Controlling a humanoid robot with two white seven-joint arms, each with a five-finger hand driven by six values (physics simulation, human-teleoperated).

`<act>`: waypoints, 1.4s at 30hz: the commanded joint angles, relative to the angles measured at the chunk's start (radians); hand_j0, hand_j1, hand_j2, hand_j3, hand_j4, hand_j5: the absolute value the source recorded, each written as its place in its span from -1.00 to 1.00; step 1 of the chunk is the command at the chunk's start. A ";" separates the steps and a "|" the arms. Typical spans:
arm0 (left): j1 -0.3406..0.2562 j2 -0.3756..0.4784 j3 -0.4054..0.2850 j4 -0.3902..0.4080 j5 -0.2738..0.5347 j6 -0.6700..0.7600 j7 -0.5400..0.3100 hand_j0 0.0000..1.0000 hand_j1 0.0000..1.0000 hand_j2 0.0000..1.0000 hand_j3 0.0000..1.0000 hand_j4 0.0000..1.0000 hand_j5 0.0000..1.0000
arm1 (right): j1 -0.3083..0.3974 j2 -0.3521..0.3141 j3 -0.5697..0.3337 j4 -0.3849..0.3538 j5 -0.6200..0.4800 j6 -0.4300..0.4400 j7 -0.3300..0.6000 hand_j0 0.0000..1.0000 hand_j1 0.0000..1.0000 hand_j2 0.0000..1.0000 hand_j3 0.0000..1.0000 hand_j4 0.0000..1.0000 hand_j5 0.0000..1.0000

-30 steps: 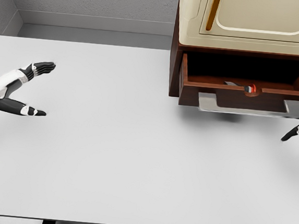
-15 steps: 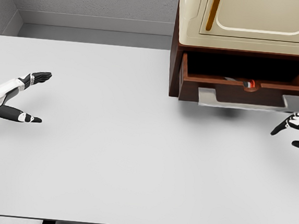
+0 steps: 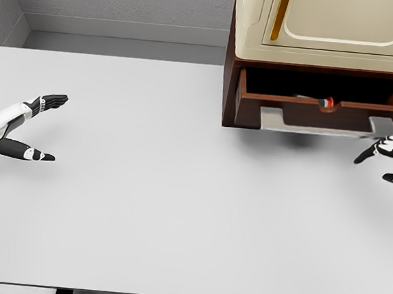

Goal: Put the switch into the drawer with left arm, and close the drawer with right arm

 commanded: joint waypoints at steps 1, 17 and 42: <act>0.000 0.001 0.001 -0.001 0.008 0.002 0.000 1.00 1.00 1.00 1.00 1.00 1.00 | -0.003 0.000 0.018 0.024 -0.003 0.003 -0.002 0.35 0.35 0.35 0.35 0.35 0.35; 0.000 -0.006 0.000 0.000 0.008 0.002 0.000 1.00 1.00 1.00 1.00 1.00 1.00 | -0.133 0.012 0.141 0.076 0.026 0.003 -0.002 0.38 0.38 0.38 0.38 0.38 0.38; 0.000 -0.014 0.001 0.000 0.008 0.002 0.000 1.00 1.00 1.00 1.00 1.00 1.00 | -0.373 0.067 0.315 0.226 0.049 0.003 -0.002 0.44 0.44 0.44 0.44 0.44 0.44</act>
